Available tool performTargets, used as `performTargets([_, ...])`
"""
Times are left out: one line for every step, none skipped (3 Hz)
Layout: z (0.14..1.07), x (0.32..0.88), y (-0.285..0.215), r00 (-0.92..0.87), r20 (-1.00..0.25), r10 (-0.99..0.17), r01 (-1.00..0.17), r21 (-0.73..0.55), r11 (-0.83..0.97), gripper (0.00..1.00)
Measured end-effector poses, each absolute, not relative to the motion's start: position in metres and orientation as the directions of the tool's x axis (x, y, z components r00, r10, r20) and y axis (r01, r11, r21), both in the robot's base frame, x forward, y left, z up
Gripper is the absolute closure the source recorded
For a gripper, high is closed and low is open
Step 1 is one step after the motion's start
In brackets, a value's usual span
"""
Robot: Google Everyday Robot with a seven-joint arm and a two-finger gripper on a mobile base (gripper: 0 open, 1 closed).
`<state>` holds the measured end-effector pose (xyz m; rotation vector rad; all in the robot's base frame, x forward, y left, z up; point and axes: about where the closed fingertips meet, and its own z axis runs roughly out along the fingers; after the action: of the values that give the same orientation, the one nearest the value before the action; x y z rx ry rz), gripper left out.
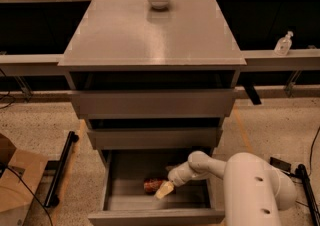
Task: Pick coke can from bottom drawer and place on counter
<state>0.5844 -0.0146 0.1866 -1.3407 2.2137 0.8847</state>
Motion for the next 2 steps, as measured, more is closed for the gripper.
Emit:
performTargets([0.166, 0.589, 0.019, -0.433, -0.66, -0.614, -0.901, 0.325, 0.286, 0.0])
performTargets([0.147, 0.594, 0.034, -0.422, -0.682, -0.597, -0.907, 0.327, 0.267, 0.0])
